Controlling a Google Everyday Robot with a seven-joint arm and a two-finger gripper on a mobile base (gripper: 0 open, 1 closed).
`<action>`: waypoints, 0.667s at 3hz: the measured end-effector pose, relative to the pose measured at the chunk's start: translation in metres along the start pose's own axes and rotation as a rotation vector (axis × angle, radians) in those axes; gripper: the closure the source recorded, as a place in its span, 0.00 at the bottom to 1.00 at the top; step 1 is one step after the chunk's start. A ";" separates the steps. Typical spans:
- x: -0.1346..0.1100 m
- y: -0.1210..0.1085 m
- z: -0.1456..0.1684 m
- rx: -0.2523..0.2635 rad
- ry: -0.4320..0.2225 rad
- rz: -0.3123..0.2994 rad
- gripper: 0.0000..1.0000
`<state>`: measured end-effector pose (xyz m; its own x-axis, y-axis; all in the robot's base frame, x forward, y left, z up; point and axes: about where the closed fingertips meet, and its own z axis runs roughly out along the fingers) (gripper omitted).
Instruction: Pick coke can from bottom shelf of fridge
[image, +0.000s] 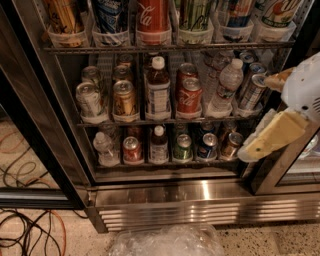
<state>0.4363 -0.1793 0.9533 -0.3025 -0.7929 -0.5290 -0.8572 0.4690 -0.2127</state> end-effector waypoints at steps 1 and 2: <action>-0.009 0.015 0.026 0.021 -0.116 0.051 0.00; -0.016 0.031 0.050 0.048 -0.235 0.107 0.00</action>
Offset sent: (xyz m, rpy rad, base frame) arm 0.0019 0.0688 -0.0593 0.4081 -0.1939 -0.1318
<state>0.4357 -0.1327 0.9145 -0.2807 -0.6282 -0.7257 -0.8031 0.5678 -0.1808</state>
